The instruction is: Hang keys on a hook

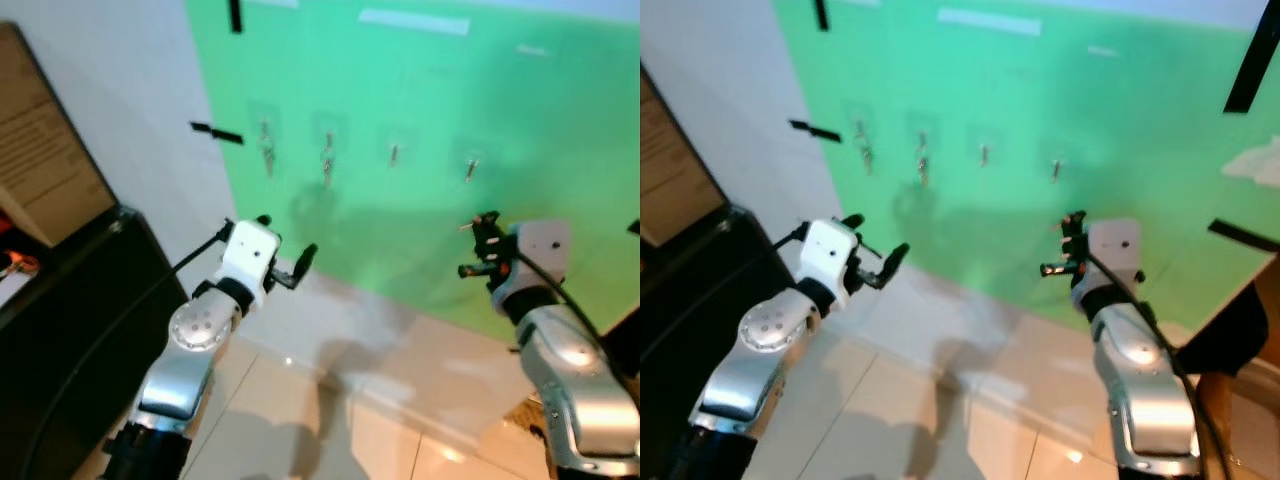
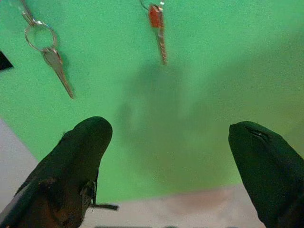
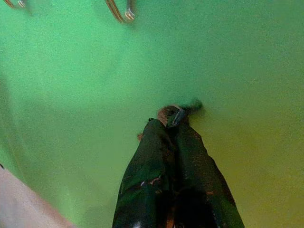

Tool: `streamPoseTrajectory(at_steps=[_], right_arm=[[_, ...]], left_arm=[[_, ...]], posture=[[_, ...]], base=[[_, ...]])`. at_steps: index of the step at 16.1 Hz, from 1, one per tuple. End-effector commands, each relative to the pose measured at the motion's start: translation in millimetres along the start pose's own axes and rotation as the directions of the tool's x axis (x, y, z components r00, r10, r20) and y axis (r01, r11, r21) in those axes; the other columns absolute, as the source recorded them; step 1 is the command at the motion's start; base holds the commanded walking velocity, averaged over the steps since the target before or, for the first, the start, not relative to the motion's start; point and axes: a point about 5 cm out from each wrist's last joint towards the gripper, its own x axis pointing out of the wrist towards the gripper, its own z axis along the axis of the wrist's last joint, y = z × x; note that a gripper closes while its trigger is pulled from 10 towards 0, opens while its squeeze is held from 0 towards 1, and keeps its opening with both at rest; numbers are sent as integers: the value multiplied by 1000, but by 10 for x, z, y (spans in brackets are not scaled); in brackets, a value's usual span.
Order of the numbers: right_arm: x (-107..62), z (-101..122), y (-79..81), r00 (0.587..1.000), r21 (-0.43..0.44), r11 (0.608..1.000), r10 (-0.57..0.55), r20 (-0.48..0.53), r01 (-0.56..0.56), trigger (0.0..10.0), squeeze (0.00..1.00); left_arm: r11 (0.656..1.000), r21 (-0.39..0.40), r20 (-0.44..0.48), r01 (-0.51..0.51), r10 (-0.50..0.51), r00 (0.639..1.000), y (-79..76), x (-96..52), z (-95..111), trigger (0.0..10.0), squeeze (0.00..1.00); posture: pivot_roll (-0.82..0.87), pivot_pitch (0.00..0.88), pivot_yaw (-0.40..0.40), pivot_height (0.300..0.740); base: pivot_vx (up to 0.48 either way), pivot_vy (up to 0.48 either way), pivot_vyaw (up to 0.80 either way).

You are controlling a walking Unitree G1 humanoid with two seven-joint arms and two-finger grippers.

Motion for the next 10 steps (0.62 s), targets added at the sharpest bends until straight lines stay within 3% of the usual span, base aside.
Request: streamPoseTrajectory(at_steps=[1, 5, 10], right_arm=[[19, 71, 115, 997, 23, 997, 73, 39, -74, 10000, 0], [51, 133, 154, 985, 10, 987, 158, 65, -159, 10000, 0], [208, 282, 249, 958, -19, 965, 264, 113, -263, 10000, 0]], left_arm=[[1000, 10, -15, -9, 9, 1000, 52, -53, -29, 10000, 0], [997, 11, -25, 78, -78, 997, 23, -95, -35, 10000, 0], [988, 19, -32, 153, -152, 988, 30, -109, -23, 10000, 0]], posture=[[-95, 0, 14, 740], [-88, 0, 13, 740], [-82, 0, 25, 740]], base=[[0, 0, 0], [0, 0, 0], [0, 0, 0]])
